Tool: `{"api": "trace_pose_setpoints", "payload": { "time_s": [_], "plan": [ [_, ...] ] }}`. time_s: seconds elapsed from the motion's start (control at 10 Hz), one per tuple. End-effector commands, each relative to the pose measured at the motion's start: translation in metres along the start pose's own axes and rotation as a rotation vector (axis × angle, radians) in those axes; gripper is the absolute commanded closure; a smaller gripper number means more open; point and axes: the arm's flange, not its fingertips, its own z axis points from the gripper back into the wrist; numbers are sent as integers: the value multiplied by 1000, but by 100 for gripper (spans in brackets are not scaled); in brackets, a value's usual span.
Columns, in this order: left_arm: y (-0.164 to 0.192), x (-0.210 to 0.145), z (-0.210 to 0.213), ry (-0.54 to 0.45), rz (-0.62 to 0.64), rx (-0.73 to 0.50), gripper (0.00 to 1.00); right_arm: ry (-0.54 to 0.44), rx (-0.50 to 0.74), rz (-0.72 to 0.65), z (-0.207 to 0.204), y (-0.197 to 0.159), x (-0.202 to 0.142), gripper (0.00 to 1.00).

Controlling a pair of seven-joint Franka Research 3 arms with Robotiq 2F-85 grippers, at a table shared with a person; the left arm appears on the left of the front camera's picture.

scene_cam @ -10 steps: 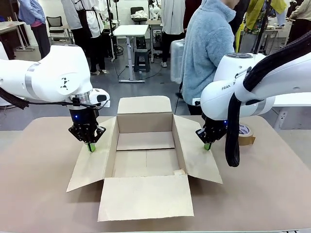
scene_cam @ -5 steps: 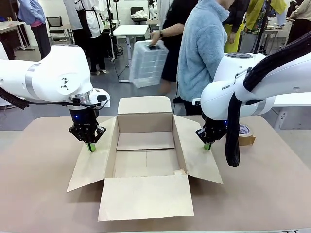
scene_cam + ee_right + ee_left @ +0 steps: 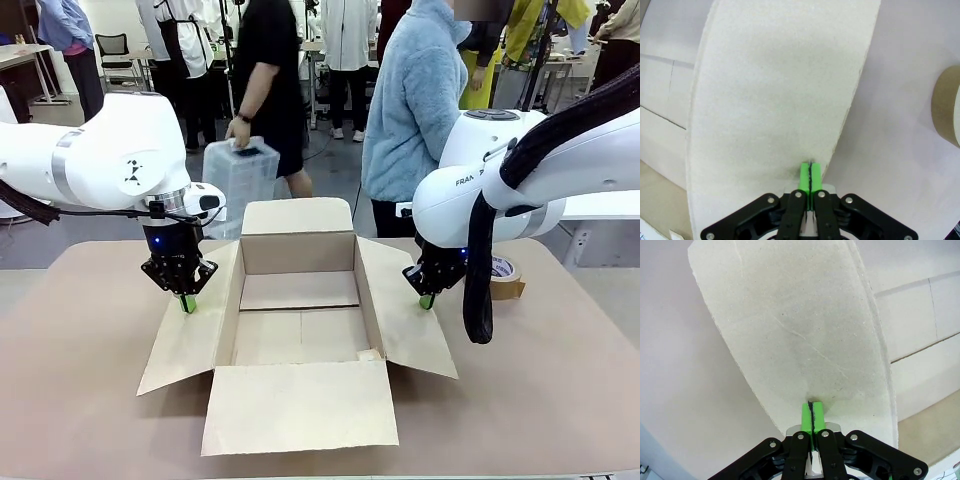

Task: Wrap the clocks to prevent damage.
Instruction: Once the human has placed the objects inside and stepped back, release both hands from the side flaps of the Package Box.

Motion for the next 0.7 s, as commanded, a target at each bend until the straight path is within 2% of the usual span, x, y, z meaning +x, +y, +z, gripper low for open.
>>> {"api": "trace_pose_setpoints", "payload": {
  "time_s": [0.0, 0.6],
  "plan": [
    [0, -2, 3, -2, 5, 1, 100, 1, 6, -15, -1, 0, 0, 99],
    [0, -2, 3, -2, 5, 1, 100, 1, 6, -15, -1, 0, 0, 99]
  ]
}}
